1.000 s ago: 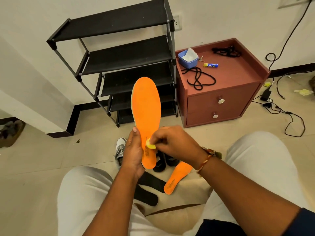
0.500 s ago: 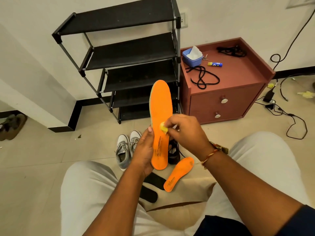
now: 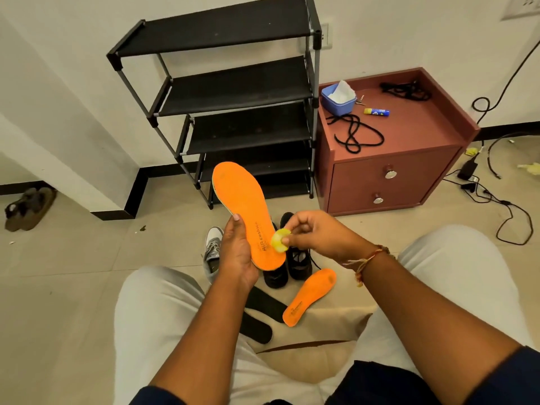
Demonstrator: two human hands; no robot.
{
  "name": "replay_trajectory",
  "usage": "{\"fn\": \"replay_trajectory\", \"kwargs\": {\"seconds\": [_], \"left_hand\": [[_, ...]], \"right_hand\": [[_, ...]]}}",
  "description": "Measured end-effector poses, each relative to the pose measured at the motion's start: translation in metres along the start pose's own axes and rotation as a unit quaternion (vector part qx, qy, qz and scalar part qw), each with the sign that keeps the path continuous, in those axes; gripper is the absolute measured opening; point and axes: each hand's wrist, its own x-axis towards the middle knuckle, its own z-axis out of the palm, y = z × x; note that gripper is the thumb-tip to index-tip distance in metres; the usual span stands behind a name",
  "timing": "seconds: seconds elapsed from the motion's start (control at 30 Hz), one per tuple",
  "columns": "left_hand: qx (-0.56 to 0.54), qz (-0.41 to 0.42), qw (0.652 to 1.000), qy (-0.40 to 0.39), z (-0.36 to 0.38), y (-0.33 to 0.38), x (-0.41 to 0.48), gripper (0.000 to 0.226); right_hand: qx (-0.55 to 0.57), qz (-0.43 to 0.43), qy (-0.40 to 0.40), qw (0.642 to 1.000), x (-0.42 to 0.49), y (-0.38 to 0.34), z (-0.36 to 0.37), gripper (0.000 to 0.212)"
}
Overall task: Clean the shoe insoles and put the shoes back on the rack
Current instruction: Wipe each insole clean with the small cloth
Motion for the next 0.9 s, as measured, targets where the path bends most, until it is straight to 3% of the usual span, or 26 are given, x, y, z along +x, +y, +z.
{"fn": "replay_trajectory", "kwargs": {"seconds": [0.17,0.33,0.63,0.9], "left_hand": [[0.029,-0.015,0.999,0.000,-0.001,-0.009,0.001,0.021],[0.053,-0.032,0.998,-0.023,0.000,-0.015,-0.004,0.026],[0.149,-0.041,0.986,-0.060,-0.007,-0.021,-0.020,0.027],[0.165,-0.023,0.983,-0.071,-0.006,-0.024,-0.029,0.034]], "right_hand": [[0.186,0.094,0.117,0.971,0.007,0.017,-0.006,0.011],[0.322,0.131,0.139,0.927,0.007,0.020,-0.002,0.013],[0.303,0.123,0.168,0.930,-0.006,0.022,0.007,0.025],[0.313,0.070,0.176,0.931,-0.018,0.019,0.006,0.014]]}}
